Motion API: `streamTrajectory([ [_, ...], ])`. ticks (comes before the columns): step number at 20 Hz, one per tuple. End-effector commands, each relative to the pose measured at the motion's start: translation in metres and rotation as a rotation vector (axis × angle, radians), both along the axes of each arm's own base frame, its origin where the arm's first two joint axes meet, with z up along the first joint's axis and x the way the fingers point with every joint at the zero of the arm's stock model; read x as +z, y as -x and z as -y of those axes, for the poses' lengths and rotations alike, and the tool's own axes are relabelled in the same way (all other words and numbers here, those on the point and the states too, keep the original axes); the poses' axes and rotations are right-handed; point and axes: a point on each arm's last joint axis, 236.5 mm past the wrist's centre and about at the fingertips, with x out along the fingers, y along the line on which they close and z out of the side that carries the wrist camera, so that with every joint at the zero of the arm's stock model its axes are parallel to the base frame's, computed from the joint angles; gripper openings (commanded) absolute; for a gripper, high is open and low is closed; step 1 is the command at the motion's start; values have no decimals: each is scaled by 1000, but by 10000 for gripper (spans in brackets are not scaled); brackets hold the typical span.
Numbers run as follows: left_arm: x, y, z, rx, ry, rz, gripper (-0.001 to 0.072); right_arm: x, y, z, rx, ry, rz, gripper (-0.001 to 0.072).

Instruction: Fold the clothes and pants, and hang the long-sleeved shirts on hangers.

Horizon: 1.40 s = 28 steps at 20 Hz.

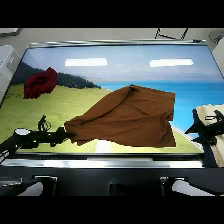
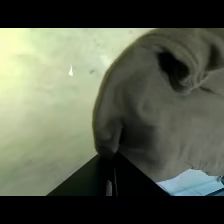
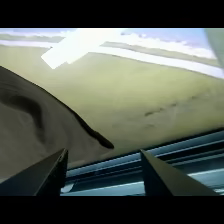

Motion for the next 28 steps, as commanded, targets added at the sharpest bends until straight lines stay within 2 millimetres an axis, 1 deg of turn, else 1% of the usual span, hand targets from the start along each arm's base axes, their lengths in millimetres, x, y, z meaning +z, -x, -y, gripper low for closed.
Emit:
streamTrajectory([
  [1, 0, -2, 7, 1, 13, 1, 26, -26, 13, -24, 85, -19, -25, 558],
  [3, 2, -2, 8, -2, 15, 7, 26, -40, 13, -38, 112, -20, -12, 571],
  [6, 6, -1, 9, -13, 18, 18, 26, -44, 1, -53, 86, -69, 27, 566],
  [9, 7, -1, 9, -14, 19, 19, 26, -50, 7, -61, 84, -117, -13, 546],
  [11, 7, -1, 10, -15, 20, 19, 25, -54, 13, -73, 67, -169, -33, 535],
  [13, 8, -1, 10, -17, 22, 19, 26, -55, 24, -82, 86, -205, -57, 460],
  [14, 9, -2, 10, -18, 21, 24, 25, -51, 29, -86, 112, -229, -65, 403],
  [15, 11, -6, 9, -18, 19, 34, 26, -46, 33, -93, 139, -264, -65, 375],
  [17, 24, -19, 8, -26, 18, 74, 25, -33, 34, -107, 168, -346, -50, 108],
  [18, 34, -27, 8, -35, 21, 100, 25, -28, 32, -110, 161, -364, -40, 36],
  [20, 62, -47, 8, -61, 24, 177, 25, -18, 23, -108, 162, -344, 7, 35],
  [21, 82, -60, 7, -71, 16, 235, 24, -8, 13, -102, 169, -314, 52, 35],
  [22, 111, -78, 4, -75, -4, 321, 24, 8, -4, -97, 165, -284, 121, 35],
  [23, 150, -97, 0, -77, -30, 432, 24, 34, -31, -91, 149, -253, 234, 34],
  [24, 195, -114, -4, -79, -59, 553, 24, 73, -66, -85, 133, -217, 387, 34],
  [25, 256, -130, -8, -76, -98, 707, 24, 120, -98, -79, 118, -179, 549, 34],
  [26, 322, -138, -11, -66, -140, 867, 24, 184, -129, -73, 118, -128, 745, 34],
  [27, 403, -139, -16, -38, -191, 1058, 25, 259, -149, -70, 131, -60, 946, 34],
  [28, 481, -128, -20, 3, -237, 1246, 25, 331, -157, -68, 155, 30, 1127, 34],
])
